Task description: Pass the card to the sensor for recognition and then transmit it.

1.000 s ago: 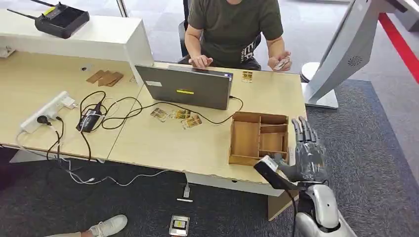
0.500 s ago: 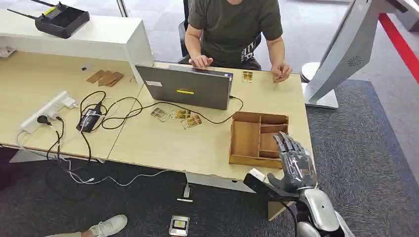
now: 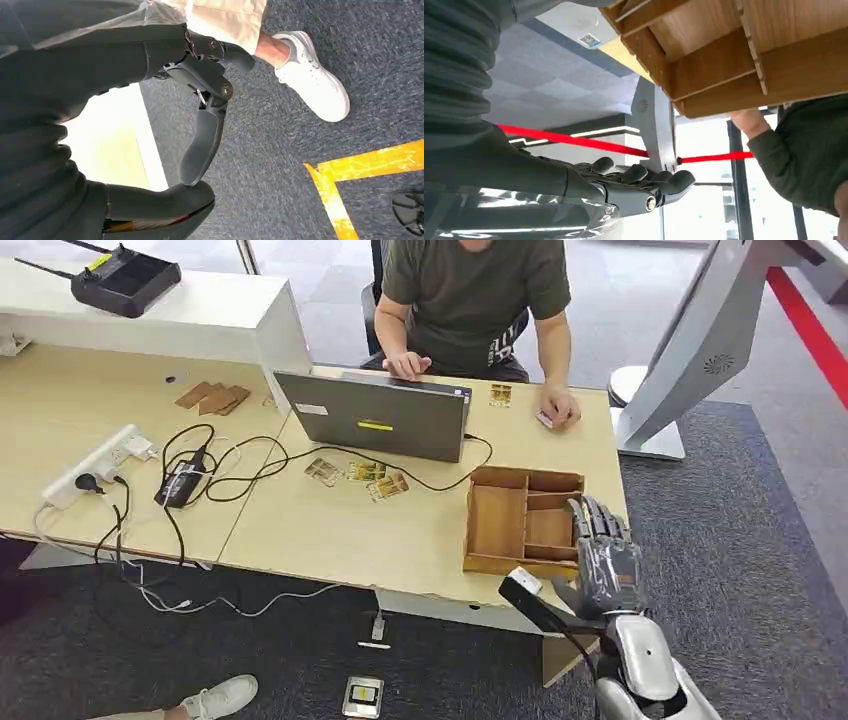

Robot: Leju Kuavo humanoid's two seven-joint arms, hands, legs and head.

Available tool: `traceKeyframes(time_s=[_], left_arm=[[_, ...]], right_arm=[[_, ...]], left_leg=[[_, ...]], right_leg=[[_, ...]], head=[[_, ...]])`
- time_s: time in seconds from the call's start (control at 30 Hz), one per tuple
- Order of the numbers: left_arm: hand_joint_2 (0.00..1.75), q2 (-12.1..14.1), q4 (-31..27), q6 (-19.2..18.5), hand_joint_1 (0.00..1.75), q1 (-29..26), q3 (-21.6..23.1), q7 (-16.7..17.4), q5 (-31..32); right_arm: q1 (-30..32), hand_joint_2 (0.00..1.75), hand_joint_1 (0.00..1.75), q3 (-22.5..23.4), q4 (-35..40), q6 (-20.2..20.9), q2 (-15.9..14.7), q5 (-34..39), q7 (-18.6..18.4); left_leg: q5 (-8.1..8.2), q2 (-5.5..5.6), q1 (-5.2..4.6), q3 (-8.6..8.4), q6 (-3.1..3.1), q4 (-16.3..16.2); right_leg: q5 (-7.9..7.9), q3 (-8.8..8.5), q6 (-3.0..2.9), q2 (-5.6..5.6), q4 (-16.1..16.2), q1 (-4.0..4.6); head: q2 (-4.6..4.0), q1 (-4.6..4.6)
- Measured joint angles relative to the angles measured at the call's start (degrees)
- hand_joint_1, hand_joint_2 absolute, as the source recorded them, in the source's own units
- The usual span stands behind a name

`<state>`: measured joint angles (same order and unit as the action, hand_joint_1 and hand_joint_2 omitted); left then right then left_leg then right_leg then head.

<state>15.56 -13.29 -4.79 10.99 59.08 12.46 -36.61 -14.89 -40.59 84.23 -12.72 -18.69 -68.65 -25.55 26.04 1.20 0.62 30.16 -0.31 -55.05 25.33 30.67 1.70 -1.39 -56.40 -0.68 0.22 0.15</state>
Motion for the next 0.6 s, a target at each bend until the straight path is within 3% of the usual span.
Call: traceKeyframes(time_s=[0.2, 0.6], left_arm=[[1.75, -0.13, 0.00, -0.07, 0.00, 0.24, 0.00, 0.24, 0.42], [1.75, -0.22, 0.00, -0.26, 0.00, 0.34, 0.00, 0.22, 0.74]], right_arm=[[-1.53, 1.75, 0.00, -0.79, -4.39, -4.17, 0.74, -0.20, 0.92], [-3.89, 1.75, 0.00, -2.16, -11.40, -5.96, 3.02, 3.17, 2.25]], left_leg=[[0.00, 0.00, 0.00, 0.00, 0.00, 0.00], [0.00, 0.01, 0.00, 0.01, 0.00, 0.00]], right_leg=[[0.00, 0.00, 0.00, 0.00, 0.00, 0.00], [0.00, 0.00, 0.00, 0.00, -0.01, 0.00]], head=[[0.00, 0.00], [0.00, 0.00]])
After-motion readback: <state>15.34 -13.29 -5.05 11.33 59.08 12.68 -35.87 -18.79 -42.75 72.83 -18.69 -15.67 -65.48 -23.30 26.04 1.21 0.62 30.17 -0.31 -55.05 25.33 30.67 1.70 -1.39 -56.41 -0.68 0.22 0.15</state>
